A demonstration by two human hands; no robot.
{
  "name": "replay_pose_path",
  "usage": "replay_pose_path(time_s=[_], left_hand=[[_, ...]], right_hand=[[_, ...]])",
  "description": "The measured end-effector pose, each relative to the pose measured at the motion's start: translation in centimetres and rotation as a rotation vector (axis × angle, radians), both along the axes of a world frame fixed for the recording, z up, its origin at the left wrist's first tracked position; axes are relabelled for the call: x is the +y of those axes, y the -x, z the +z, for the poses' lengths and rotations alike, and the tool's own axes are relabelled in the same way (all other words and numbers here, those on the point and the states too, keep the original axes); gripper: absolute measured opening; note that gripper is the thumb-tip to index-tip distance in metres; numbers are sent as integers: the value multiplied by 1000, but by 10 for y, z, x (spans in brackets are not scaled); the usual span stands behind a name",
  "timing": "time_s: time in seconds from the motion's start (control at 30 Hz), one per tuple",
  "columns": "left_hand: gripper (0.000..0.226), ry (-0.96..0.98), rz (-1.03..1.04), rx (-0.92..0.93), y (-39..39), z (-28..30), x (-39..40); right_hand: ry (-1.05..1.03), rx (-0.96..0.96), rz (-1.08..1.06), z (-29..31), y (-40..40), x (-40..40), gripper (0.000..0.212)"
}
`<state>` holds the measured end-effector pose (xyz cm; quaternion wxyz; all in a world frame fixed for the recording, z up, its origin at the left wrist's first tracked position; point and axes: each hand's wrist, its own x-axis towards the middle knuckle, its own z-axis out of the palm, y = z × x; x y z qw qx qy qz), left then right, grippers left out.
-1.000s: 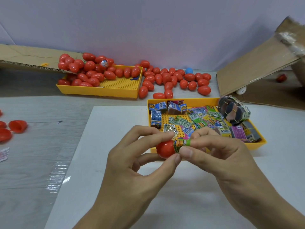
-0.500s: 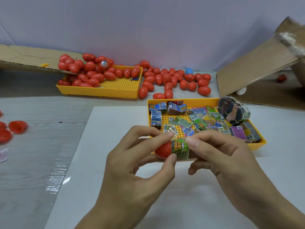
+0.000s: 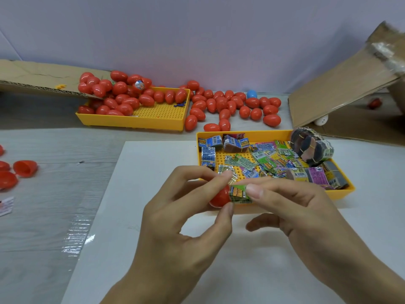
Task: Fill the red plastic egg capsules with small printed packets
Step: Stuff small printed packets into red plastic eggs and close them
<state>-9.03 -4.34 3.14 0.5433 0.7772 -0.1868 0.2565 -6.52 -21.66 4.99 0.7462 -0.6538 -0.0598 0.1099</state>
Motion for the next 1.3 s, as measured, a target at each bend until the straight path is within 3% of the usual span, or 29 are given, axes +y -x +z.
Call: replay_pose_path(time_s=[0.37,0.5,0.63,0.87,1.1,1.3], left_hand=[[35,70,-36,20,0,-2,-1],[40,48,-7,-15,0,-1,-1],[38,51,-14,-26,3,-1,-1],[33,-15,-2,-21,3,-1,0],[44,-21,-55,75,3,-1,-3],[45,10,-60,79,4,-1,-5]], right_hand=[[9,22,24,1,-1,-1,18],[-64,106,34,3,-1,-1,31],[-142,194,40,7,-3,-1,26],[-78,176,74,8,-2,-1,15],[-86,247,128,6,-4,-3,23],[-231,430,154,-1,-5,-3,37]])
